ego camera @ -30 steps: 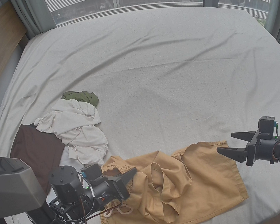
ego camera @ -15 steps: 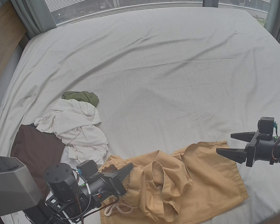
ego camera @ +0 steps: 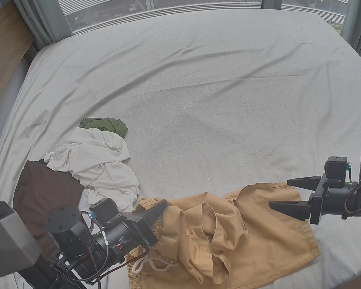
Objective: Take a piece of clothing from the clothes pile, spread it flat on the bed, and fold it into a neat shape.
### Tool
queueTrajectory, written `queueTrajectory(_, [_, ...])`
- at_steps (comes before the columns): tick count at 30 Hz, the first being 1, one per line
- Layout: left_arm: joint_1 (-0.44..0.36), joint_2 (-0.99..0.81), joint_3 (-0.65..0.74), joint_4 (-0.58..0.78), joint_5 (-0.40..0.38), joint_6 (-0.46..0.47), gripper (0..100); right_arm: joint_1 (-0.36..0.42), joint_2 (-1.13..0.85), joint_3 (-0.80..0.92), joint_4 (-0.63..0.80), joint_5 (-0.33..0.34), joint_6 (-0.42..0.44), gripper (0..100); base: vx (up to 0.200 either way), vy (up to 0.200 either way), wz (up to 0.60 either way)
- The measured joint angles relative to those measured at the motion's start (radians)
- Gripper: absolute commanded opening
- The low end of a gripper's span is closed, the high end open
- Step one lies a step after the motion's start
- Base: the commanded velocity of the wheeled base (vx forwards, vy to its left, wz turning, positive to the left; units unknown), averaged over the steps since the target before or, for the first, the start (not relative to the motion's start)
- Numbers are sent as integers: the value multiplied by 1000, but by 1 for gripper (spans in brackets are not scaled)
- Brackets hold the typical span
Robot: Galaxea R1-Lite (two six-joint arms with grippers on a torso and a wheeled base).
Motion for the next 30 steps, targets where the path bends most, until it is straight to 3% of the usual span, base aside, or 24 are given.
queueTrajectory(5, [-1, -9, -7, 0, 3, 0, 0, 107, 9, -20, -21, 1, 74, 100, 0, 0, 0])
queueTrajectory(10, [0, -17, -13, -1, 4, 0, 0, 165, 47, -64, -23, 2, 99, 100, 0, 0, 0])
queueTrajectory(21, [-3, -22, -14, 0, 6, 3, 0, 213, 178, -159, -21, 59, 111, 100, 0, 0, 0])
queueTrajectory(30, [-1, -38, -18, 0, 6, 1, 0, 220, 283, -243, -19, 61, 112, 100, 0, 0, 0])
